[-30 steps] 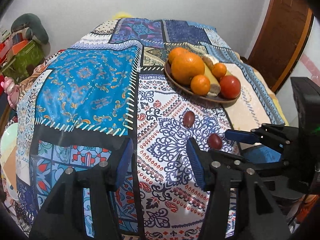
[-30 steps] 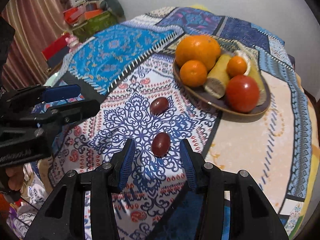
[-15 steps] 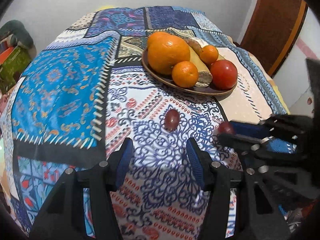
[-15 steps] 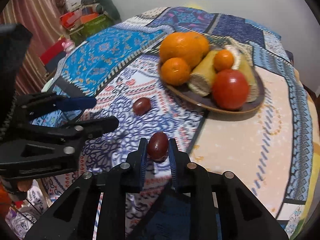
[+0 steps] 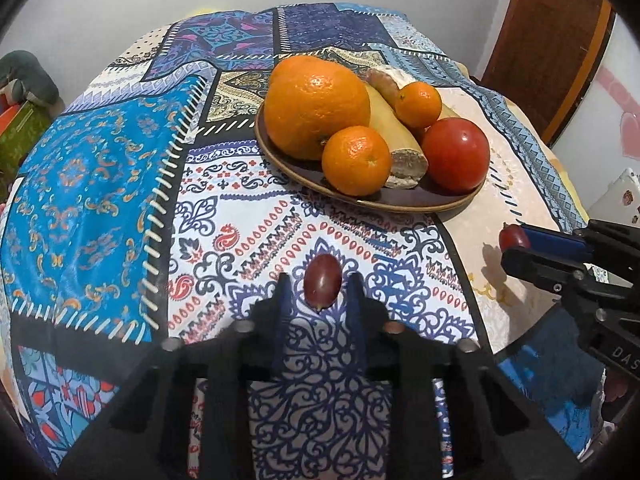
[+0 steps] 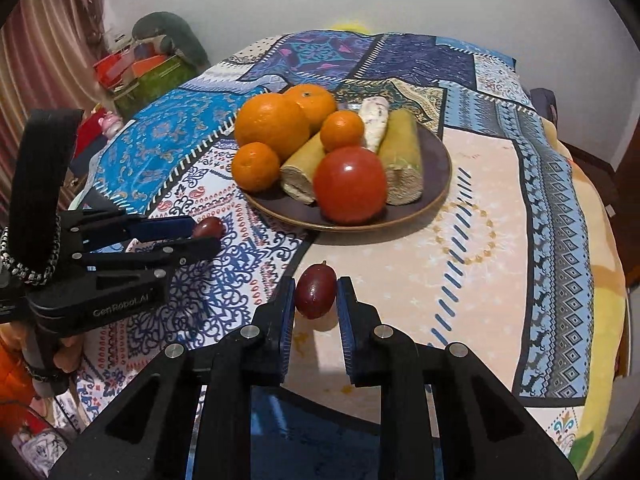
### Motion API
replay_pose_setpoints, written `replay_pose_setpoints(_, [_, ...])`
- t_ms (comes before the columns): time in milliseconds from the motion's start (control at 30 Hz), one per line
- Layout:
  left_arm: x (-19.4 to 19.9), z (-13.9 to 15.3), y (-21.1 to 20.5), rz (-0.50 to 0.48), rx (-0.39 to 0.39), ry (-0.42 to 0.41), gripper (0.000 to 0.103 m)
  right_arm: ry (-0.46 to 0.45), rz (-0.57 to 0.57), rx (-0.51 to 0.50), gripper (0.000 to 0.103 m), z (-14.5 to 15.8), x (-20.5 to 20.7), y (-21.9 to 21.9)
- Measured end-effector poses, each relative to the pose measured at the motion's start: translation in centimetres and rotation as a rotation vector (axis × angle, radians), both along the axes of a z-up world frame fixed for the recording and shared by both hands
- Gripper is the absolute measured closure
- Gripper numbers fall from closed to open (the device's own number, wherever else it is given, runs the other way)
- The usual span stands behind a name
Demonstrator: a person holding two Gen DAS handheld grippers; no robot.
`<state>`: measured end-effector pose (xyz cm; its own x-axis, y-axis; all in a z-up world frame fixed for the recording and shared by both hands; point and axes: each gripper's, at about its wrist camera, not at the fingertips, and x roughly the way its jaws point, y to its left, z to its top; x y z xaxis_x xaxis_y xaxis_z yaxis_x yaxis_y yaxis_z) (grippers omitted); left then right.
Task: Organize fruits
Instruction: 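Grasp a dark red date with the right tool while the left tool grasps another date, then carry both dates to the plate and release them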
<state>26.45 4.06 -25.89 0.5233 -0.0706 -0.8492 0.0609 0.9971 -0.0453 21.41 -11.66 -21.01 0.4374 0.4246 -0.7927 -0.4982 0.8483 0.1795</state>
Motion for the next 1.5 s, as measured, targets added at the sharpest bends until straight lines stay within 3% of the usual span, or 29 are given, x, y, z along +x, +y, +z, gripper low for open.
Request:
replay_pose_setpoints(200, [-0.2, 0.9, 0.2, -0.001, -0.012, -0.018, 0.086, -0.009, -0.011, 0.010, 0.084, 0.4, 0.3, -0.7])
replay_pose_setpoints(733, [1.5, 7.9, -1.5, -0.024, -0.065, -0.198, 0.085, -0.116, -0.060, 0.067, 0.084, 4.0, 3.4, -2.2])
replay_pose_setpoints(1000, [4.1, 7.0, -3.0, -0.033, -0.072, -0.186, 0.085, -0.145, -0.051, 0.065, 0.084, 4.1, 5.7, -1.2])
replay_pose_setpoints(1433, [6.0, 5.0, -4.0, -0.050, -0.027, -0.161, 0.085, -0.088, -0.049, 0.087, 0.084, 1.7, 8.2, -0.6])
replay_pose_setpoints(1500, [6.2, 4.8, -3.9, -0.047, -0.035, -0.149, 0.081, -0.099, -0.044, 0.081, 0.084, 1.8, 8.2, -0.4])
